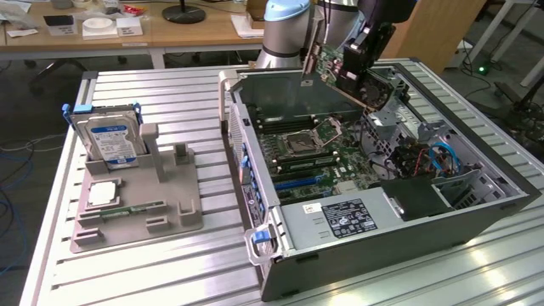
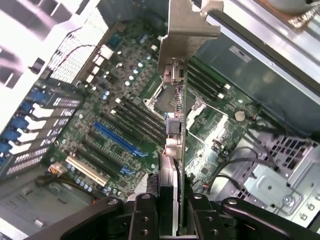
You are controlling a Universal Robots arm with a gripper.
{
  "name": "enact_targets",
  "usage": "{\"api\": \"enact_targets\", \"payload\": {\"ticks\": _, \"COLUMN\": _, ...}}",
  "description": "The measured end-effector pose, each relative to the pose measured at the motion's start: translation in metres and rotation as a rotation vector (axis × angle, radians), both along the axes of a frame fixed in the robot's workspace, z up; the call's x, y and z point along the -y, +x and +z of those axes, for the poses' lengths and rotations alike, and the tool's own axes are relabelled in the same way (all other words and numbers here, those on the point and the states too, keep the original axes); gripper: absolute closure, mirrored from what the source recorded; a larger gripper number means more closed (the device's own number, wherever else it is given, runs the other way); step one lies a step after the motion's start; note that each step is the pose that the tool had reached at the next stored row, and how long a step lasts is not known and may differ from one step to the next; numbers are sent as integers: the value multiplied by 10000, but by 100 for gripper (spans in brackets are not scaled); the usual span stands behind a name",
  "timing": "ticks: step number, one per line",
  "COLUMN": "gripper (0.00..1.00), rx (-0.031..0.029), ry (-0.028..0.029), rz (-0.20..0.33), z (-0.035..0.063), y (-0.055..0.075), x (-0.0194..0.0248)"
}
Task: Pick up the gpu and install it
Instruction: 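Insert the gpu into the slot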
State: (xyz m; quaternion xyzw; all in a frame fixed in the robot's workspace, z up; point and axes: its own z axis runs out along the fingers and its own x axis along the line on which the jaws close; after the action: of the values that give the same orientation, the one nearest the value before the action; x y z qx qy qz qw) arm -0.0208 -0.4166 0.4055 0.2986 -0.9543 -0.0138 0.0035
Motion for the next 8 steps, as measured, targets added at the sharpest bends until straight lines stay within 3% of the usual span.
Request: {"api": "enact_targets", "payload": {"ticks": 8, "gripper": 73, "rx": 0, "ry": -2, "rz": 1371, "z": 0, "y": 0, "x": 0}}
